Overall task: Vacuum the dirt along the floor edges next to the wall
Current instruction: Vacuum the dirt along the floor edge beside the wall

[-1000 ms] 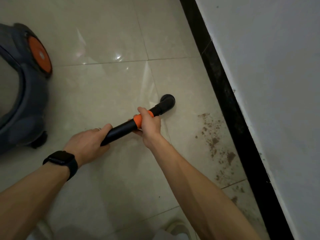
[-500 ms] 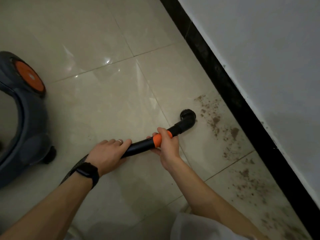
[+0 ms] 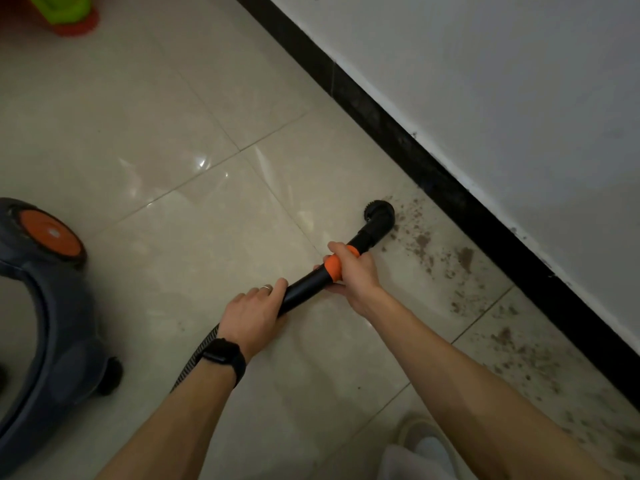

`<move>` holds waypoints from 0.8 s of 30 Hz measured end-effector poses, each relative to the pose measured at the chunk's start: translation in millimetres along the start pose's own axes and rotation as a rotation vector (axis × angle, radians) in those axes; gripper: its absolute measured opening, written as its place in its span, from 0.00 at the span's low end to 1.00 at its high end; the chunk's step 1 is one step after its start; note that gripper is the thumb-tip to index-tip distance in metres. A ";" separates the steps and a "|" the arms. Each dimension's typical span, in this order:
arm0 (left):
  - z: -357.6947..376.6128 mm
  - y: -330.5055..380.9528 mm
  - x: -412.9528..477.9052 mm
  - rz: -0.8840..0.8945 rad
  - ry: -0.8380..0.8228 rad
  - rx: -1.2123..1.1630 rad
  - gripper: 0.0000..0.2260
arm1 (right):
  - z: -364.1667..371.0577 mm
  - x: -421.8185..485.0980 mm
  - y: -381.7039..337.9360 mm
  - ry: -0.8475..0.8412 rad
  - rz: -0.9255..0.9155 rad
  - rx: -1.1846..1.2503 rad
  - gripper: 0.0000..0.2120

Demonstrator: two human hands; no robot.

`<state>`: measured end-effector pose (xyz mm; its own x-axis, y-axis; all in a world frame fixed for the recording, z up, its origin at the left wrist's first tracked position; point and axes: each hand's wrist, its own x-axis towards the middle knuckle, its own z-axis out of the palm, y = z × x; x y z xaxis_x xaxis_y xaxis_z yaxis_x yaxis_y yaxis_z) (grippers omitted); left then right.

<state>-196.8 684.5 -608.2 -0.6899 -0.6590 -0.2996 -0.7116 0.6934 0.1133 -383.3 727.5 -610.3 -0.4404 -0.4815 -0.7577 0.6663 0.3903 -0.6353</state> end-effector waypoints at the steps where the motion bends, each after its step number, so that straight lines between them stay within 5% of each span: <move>1: 0.3 0.2 1.9 0.002 0.001 -0.011 0.16 | -0.1 1.7 -1.1 0.002 -0.002 0.003 0.23; 24: -10.1 20.0 74.9 0.064 0.058 -0.119 0.14 | -18.1 44.2 -47.3 0.165 -0.037 -0.045 0.20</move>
<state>-264.1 646.2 -618.8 -0.7383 -0.6328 -0.2334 -0.6744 0.6974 0.2425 -445.2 702.0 -616.5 -0.5595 -0.3618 -0.7457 0.6218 0.4117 -0.6663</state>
